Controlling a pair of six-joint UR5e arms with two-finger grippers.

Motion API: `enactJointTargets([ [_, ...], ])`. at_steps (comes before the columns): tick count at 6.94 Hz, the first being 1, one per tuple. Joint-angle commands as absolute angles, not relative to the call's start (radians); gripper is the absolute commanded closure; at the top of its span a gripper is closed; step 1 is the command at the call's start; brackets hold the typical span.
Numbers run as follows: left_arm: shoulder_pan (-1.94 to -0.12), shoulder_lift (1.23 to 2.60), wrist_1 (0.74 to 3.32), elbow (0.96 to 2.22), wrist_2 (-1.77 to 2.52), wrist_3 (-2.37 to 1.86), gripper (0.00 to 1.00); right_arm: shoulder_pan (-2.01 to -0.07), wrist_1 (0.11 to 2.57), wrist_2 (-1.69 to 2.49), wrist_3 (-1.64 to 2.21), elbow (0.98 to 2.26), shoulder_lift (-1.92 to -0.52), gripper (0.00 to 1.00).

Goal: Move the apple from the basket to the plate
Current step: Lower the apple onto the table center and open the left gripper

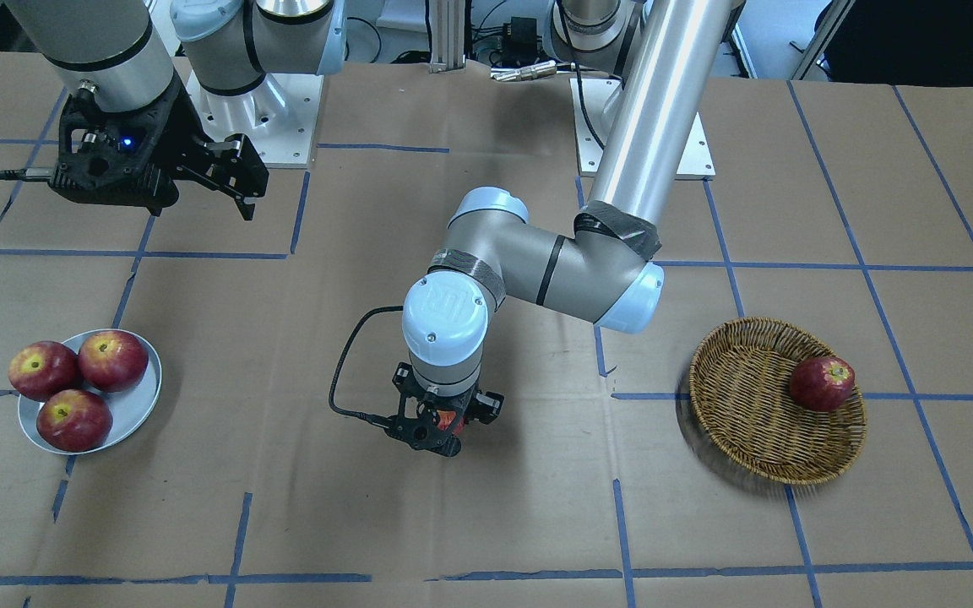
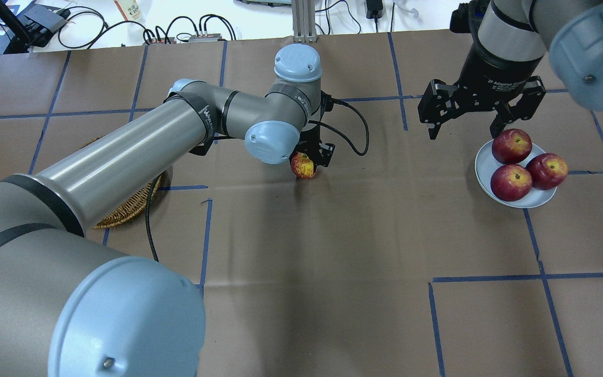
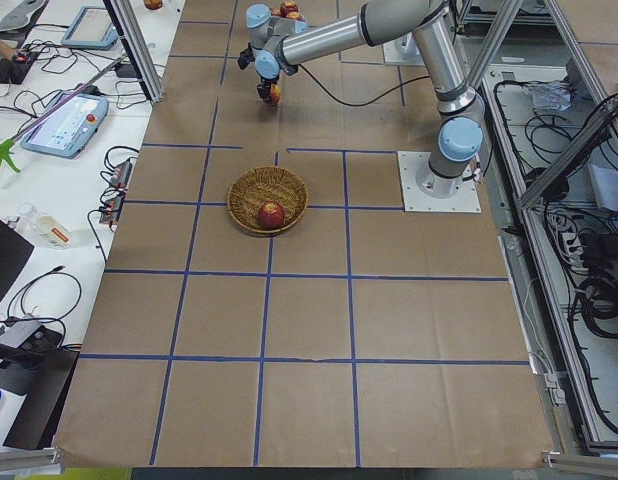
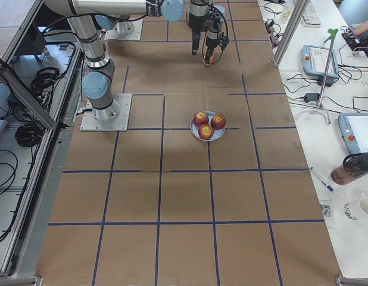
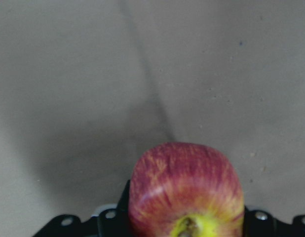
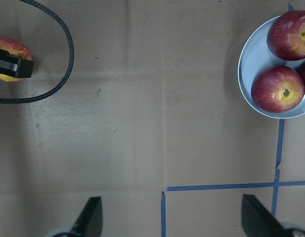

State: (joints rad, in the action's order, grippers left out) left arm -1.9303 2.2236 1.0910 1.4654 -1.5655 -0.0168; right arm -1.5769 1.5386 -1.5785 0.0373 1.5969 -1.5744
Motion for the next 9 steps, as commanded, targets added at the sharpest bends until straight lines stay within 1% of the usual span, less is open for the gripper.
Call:
enactJointTargets([
  [1, -1.931, 2.224, 1.092, 1.468, -1.565, -0.017, 0.56, -1.577, 1.539, -1.578, 0.037, 1.597, -1.574, 0.0],
  [3, -1.934, 2.224, 1.092, 1.473, -1.565, -0.017, 0.46, -1.577, 1.54, -1.578, 0.037, 1.597, -1.574, 0.0],
  [4, -1.934, 2.224, 1.092, 1.473, -1.565, -0.017, 0.16, -1.577, 1.54, -1.578, 0.037, 1.597, -1.574, 0.0],
  [5, -1.934, 2.22, 1.094, 1.479, -1.572, -0.015, 0.01, -1.577, 1.54, -1.578, 0.038, 1.597, -1.574, 0.0],
  [6, -1.936, 2.215, 1.094, 1.474, -1.574, -0.015, 0.01, -1.577, 1.539, -1.578, 0.037, 1.597, -1.574, 0.0],
  [8, -1.927, 2.16, 1.149, 1.447, -1.571, -0.014, 0.01, -1.577, 1.54, -1.578, 0.037, 1.597, -1.574, 0.0],
  [9, -1.905, 2.098, 1.199, 1.445, -1.572, -0.006, 0.01, -1.577, 1.54, -1.578, 0.037, 1.597, -1.575, 0.0],
])
